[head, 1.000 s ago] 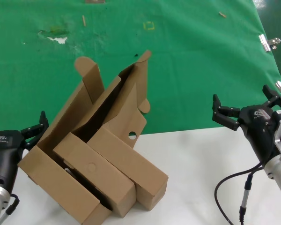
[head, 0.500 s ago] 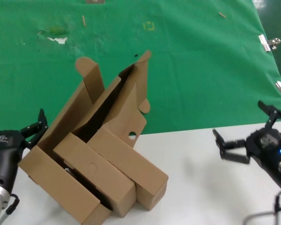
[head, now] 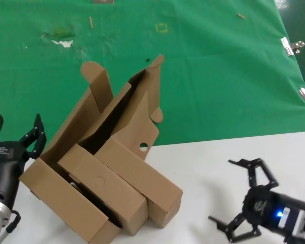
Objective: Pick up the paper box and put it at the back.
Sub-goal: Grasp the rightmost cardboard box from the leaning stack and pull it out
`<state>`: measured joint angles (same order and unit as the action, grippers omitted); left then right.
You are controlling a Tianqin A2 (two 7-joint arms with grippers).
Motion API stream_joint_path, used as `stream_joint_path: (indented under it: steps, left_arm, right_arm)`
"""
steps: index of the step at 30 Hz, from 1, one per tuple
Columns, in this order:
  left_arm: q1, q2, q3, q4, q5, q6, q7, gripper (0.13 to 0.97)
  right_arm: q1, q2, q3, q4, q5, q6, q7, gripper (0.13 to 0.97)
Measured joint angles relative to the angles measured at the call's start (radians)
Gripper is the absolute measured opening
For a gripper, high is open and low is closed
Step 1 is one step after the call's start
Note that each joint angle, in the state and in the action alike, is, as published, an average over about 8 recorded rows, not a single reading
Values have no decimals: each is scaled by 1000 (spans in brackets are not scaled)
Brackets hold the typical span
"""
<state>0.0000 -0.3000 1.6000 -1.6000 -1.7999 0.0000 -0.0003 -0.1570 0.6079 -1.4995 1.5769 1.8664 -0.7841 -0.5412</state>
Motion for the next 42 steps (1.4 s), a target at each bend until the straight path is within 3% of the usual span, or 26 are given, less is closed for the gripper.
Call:
stream_joint_path:
  steps: [12, 16, 22, 33, 42]
  left_arm:
    - [0, 0, 0, 0, 0, 0, 0, 366]
    - [0, 0, 0, 0, 0, 0, 0, 366]
    - [0, 0, 0, 0, 0, 0, 0, 261]
    - [0, 0, 0, 0, 0, 0, 0, 152]
    - [0, 0, 0, 0, 0, 0, 0, 140]
  right_arm:
    - [111, 9, -187, -39, -46, -68, 9, 948]
    - [138, 3, -220, -49, -46, -77, 19, 919]
    - [171, -7, -260, -64, -41, -91, 27, 905]
    - [224, -16, -319, -89, -36, -121, 42, 735]
    - [246, -9, -326, -114, -20, -136, 37, 540]
